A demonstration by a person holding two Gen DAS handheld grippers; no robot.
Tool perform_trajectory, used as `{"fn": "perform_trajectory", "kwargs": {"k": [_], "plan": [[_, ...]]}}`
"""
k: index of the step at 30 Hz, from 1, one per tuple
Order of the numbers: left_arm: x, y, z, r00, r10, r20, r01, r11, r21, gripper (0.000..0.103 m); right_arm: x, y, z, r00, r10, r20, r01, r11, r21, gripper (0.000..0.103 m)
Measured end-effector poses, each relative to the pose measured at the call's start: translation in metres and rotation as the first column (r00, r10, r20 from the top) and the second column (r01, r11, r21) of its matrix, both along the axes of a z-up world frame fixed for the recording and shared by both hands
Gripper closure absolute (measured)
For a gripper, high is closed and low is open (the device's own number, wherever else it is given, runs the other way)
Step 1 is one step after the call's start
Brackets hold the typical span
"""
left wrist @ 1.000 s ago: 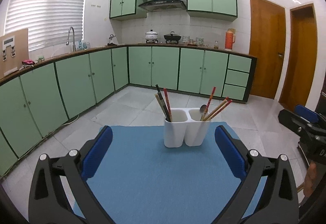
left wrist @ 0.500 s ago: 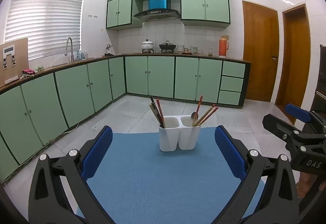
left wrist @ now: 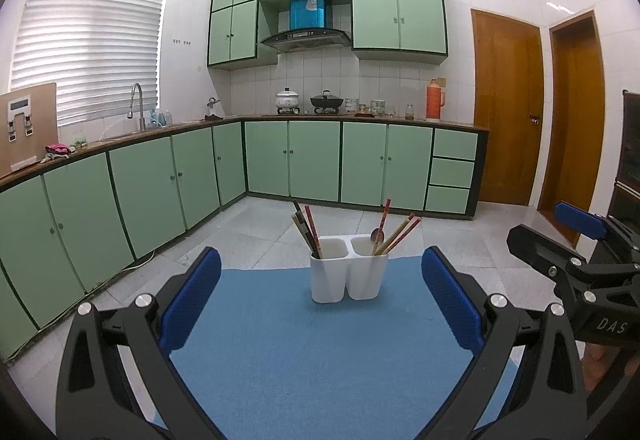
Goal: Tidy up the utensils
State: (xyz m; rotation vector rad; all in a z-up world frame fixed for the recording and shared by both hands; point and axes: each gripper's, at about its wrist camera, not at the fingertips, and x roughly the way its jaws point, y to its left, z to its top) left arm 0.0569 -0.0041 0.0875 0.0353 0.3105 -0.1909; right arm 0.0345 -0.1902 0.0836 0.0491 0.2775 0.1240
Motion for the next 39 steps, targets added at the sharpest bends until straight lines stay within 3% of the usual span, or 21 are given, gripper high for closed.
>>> {"fn": "perform_trajectory", "kwargs": {"k": [39], "plan": [[-0.0063, 0.0028, 0.0074, 1.000, 0.015, 0.004, -0.015, 1.000, 0.001, 0.006, -0.0004, 0.0049, 0.0016, 1.000, 0.009, 0.000, -0.009, 1.000, -0.006, 0.006]]}}
